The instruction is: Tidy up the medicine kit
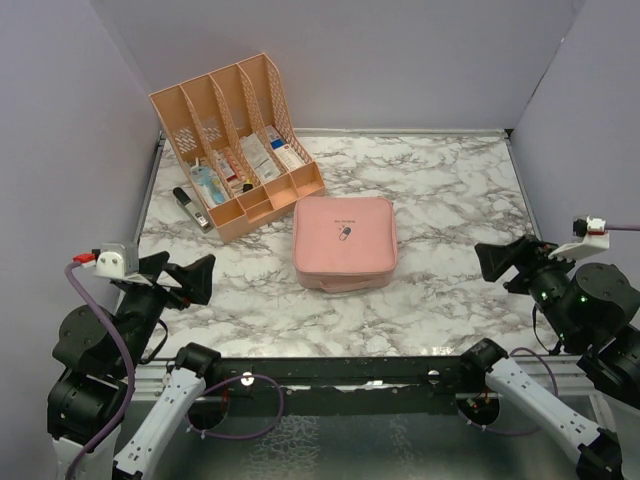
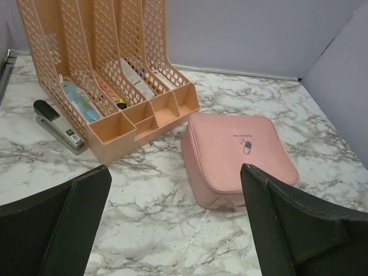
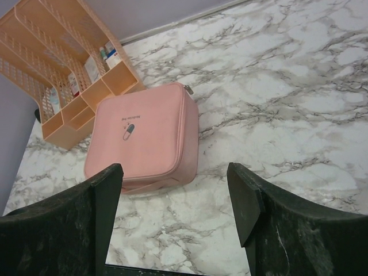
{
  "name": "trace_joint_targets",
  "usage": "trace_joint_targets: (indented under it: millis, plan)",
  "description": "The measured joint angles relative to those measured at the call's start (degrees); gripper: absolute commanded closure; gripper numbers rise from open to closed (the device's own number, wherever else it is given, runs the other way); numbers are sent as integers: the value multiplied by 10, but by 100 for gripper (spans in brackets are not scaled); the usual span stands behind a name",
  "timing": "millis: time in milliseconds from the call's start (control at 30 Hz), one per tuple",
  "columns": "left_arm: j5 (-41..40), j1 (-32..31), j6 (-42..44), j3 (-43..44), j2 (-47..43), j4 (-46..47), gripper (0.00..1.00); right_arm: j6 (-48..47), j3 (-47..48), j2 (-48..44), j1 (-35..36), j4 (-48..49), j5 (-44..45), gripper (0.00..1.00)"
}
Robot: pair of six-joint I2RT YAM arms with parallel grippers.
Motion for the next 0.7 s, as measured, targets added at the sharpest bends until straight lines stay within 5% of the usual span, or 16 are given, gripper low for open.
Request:
trace_joint_targets:
  millis: [700]
  plan:
    - [24, 0, -28, -18, 19, 0, 1, -26, -41, -9, 0, 30, -100, 25]
